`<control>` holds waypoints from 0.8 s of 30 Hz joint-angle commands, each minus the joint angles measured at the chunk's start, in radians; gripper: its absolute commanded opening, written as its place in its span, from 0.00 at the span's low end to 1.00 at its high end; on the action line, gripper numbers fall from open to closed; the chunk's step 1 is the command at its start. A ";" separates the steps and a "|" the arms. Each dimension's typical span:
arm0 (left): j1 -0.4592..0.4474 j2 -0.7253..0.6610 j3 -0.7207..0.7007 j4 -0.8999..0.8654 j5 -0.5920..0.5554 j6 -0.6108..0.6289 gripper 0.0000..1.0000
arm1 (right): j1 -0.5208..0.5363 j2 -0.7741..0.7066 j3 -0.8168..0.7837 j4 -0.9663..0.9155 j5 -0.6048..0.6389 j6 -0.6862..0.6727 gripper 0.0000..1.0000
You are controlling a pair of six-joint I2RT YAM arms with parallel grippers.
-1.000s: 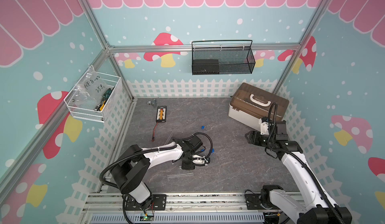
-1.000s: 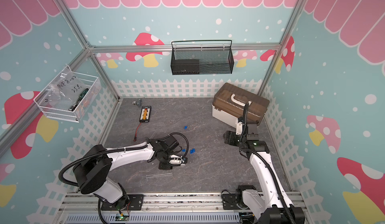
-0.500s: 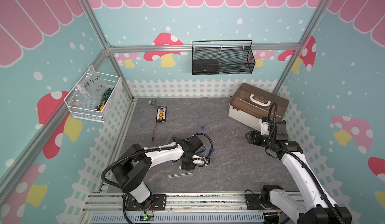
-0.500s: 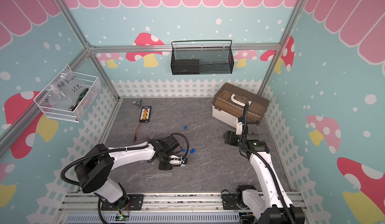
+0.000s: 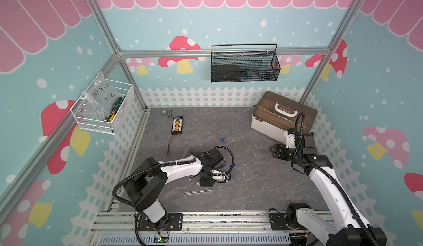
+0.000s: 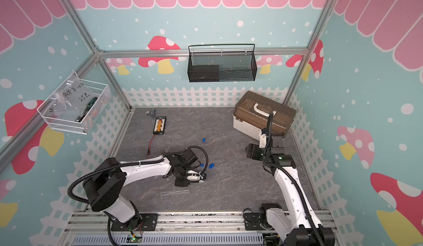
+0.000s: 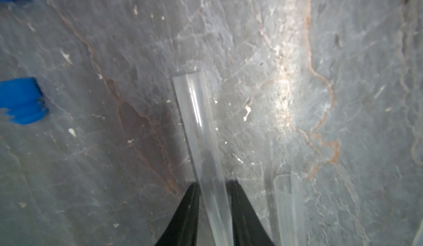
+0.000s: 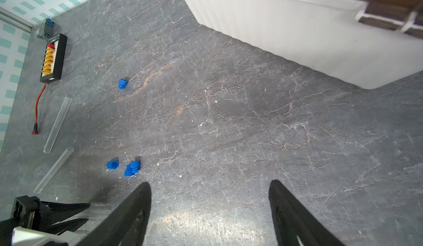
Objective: Insert stoppers into test tubes
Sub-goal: Pick up the test tube at the center of the board.
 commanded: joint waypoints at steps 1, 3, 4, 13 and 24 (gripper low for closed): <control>-0.001 0.033 -0.027 0.025 -0.027 0.031 0.27 | 0.005 -0.012 0.004 -0.021 0.001 -0.015 0.80; -0.001 0.035 -0.026 0.028 -0.028 0.030 0.25 | 0.005 -0.017 0.002 -0.020 0.001 -0.015 0.80; -0.001 0.034 -0.026 0.028 -0.029 0.029 0.25 | 0.005 -0.019 0.000 -0.020 0.002 -0.015 0.80; 0.000 -0.010 -0.054 0.055 -0.027 0.028 0.23 | 0.006 -0.019 -0.003 -0.015 -0.004 -0.020 0.80; 0.010 -0.069 -0.084 0.091 -0.026 0.035 0.19 | 0.005 -0.034 -0.008 -0.014 -0.006 -0.022 0.80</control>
